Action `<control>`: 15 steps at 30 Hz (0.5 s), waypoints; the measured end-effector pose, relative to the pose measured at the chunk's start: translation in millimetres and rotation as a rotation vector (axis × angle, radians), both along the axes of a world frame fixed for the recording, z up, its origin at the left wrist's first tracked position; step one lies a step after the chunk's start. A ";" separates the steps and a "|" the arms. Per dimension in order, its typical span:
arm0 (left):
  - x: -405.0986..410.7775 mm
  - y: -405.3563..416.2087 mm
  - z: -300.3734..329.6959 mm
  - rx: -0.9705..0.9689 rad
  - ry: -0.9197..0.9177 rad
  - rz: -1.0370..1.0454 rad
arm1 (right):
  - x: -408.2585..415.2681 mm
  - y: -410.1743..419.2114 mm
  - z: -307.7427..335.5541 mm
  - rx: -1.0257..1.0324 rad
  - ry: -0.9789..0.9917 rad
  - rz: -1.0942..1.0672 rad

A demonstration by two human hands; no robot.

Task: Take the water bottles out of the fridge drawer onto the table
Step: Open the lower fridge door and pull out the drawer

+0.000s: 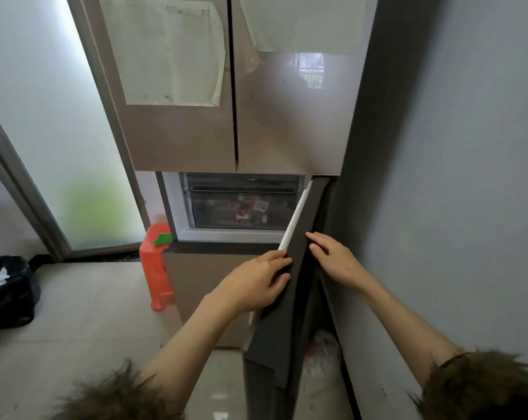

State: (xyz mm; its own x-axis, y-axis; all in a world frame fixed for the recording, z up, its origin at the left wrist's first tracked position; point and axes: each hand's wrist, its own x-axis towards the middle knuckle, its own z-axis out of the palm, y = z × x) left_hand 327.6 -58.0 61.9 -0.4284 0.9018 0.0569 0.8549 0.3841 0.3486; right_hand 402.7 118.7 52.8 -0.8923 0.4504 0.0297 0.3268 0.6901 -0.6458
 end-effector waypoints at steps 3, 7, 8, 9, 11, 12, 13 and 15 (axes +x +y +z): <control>27.3 10.0 -1.1 0.071 0.047 -0.096 | 20.7 6.2 2.7 0.023 -0.079 -0.021; 50.9 27.1 -2.3 0.060 0.102 -0.219 | 46.8 20.2 9.4 0.020 -0.168 -0.068; 53.6 30.1 -2.8 0.034 0.111 -0.244 | 52.7 23.2 11.0 0.046 -0.194 -0.080; 55.0 32.5 -3.7 0.012 0.124 -0.268 | 57.7 25.9 12.3 0.077 -0.221 -0.092; 54.9 35.0 -5.6 -0.016 0.153 -0.286 | 65.6 29.5 15.6 0.120 -0.266 -0.120; 53.3 34.9 -7.2 -0.020 0.163 -0.281 | 68.6 30.2 16.9 0.131 -0.283 -0.133; 51.1 34.2 -8.7 -0.015 0.168 -0.272 | 70.8 30.2 18.4 0.147 -0.300 -0.142; 45.5 30.7 -10.6 0.009 0.152 -0.248 | 73.8 29.5 22.0 0.200 -0.346 -0.166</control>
